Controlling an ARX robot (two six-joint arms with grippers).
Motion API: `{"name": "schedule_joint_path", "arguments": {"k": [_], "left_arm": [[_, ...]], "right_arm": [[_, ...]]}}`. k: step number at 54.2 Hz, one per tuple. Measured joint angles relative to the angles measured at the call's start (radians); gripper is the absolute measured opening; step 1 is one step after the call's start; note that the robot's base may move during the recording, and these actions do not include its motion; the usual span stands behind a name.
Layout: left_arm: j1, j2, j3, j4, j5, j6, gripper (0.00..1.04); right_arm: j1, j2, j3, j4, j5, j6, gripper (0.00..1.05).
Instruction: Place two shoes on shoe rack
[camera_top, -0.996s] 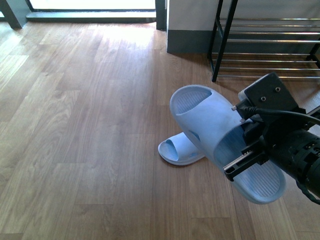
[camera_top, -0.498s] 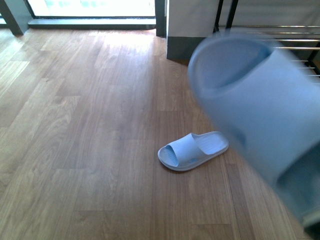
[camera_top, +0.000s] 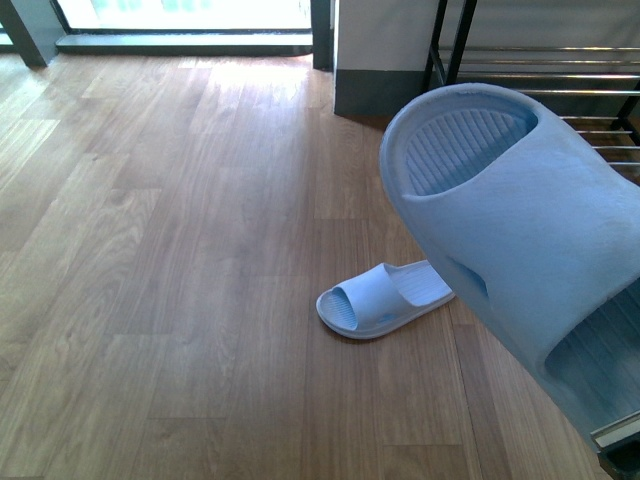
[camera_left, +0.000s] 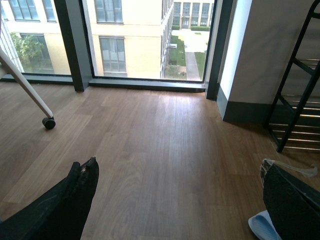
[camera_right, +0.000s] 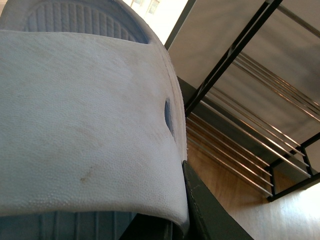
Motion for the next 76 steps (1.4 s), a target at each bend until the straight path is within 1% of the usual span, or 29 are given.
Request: {"name": "schedule_joint_path", "arguments": {"k": [76], "left_arm": [[0.0,0.0,0.0,0.0,-0.003,0.0,0.95]], "right_arm": [[0.003,0.004,0.0,0.0,-0.011,-0.003,0.02]]}}
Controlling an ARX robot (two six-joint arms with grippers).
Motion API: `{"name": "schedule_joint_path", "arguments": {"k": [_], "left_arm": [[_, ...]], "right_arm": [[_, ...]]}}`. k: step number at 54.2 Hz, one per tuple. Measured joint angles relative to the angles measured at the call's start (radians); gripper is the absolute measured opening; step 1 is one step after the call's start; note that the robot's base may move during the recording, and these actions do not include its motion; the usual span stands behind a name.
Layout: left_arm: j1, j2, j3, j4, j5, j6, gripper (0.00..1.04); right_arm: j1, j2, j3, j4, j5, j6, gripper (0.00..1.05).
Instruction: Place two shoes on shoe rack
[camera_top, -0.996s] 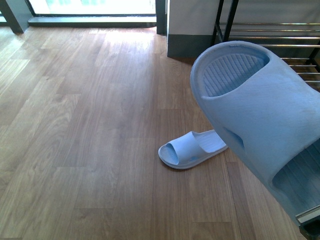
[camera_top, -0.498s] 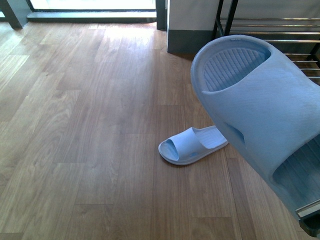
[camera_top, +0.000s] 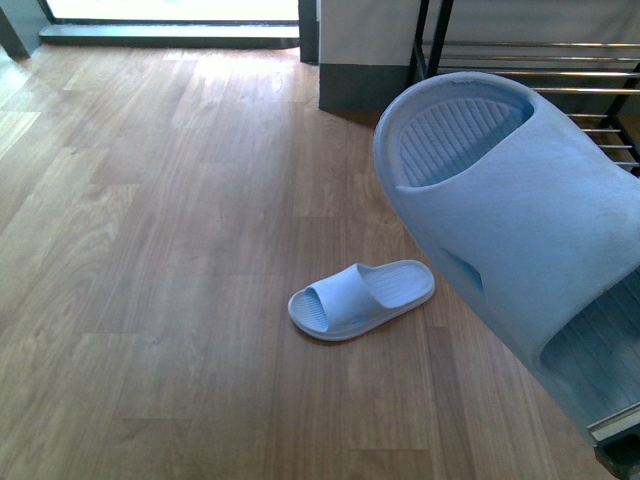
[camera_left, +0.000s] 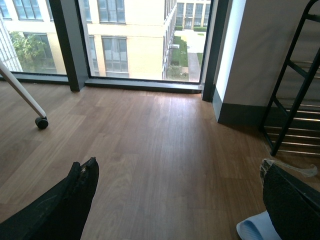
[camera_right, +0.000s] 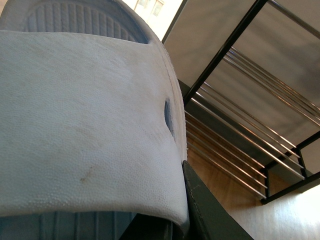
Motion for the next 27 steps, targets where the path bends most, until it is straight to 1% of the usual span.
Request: {"name": "schedule_joint_path", "arguments": {"k": [27], "left_arm": [[0.0,0.0,0.0,0.0,0.002,0.0,0.95]], "right_arm": [[0.0,0.004,0.0,0.0,-0.009,0.0,0.02]]}}
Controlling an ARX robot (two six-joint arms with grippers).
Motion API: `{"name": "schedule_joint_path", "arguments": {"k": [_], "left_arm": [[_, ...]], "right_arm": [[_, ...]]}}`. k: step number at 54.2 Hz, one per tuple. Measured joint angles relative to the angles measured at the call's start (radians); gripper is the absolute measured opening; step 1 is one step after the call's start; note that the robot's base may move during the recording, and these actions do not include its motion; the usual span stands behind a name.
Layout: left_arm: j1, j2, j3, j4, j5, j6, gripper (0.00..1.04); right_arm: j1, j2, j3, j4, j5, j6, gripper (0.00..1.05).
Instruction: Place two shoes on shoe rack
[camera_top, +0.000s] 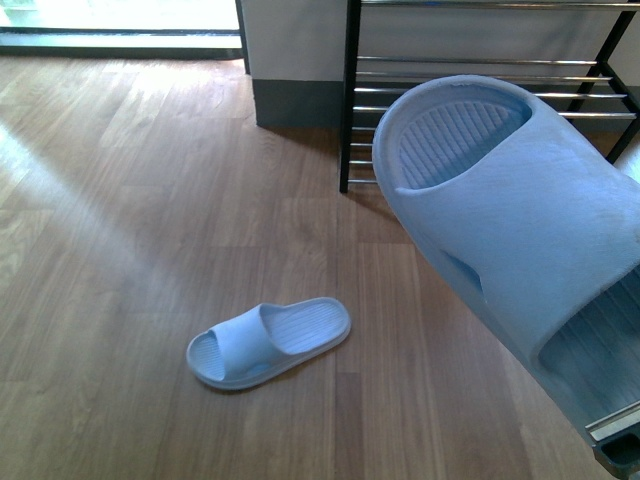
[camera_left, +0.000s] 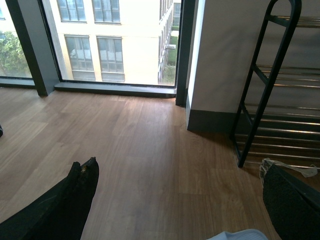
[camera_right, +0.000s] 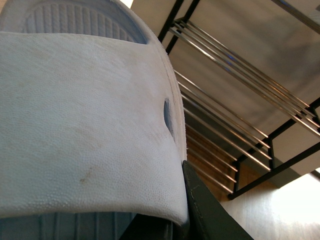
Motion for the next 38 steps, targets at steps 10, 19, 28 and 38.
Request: {"name": "schedule_joint_path", "arguments": {"k": [10,19,28,38], "left_arm": [[0.0,0.0,0.0,0.0,0.003,0.0,0.95],[-0.031,0.05,0.033,-0.091,-0.087,-0.085,0.95],[-0.164,0.624,0.127,0.125,-0.231,-0.588,0.95],[-0.191,1.446,0.307,0.472,-0.2,-0.941,0.95]], "right_arm": [[-0.007,0.004,0.0,0.0,0.005,0.0,0.02],[-0.01,0.006,0.0,0.0,0.006,0.0,0.02],[-0.01,0.008,0.0,0.0,0.001,0.0,0.02],[-0.01,0.011,0.0,0.0,0.0,0.0,0.02]]}}
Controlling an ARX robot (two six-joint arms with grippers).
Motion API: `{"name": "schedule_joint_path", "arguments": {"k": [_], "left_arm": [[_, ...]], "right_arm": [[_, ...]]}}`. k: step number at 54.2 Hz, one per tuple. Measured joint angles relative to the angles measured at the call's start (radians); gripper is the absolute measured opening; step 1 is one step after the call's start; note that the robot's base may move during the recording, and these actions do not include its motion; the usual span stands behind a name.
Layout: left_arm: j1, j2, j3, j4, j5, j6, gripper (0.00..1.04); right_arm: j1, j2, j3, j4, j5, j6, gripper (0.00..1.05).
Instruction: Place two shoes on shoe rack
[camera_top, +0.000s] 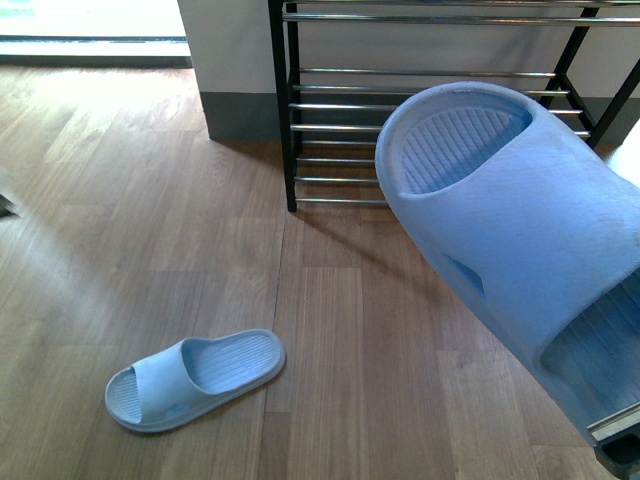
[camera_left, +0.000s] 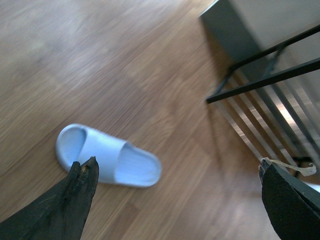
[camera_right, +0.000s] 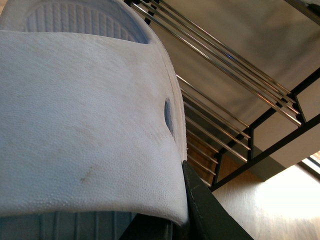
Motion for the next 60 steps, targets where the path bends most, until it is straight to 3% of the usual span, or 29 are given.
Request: {"name": "schedule_joint_path", "arguments": {"k": [12,23,33,60], "left_arm": [[-0.013,0.47,0.201,0.021,0.017,-0.072,0.95],[-0.017,0.765,0.415,-0.083,0.037,-0.18,0.95],[-0.03,0.944,0.566,-0.148,0.085,-0.261,0.95],[-0.049,1.243,0.819,-0.269,0.097,-0.326,0.95]], "right_arm": [[0.0,0.001,0.0,0.0,-0.002,0.0,0.02],[0.0,0.002,0.0,0.0,-0.002,0.0,0.02],[0.0,0.002,0.0,0.0,-0.002,0.0,0.02],[0.0,0.002,0.0,0.0,-0.002,0.0,0.02]]}}
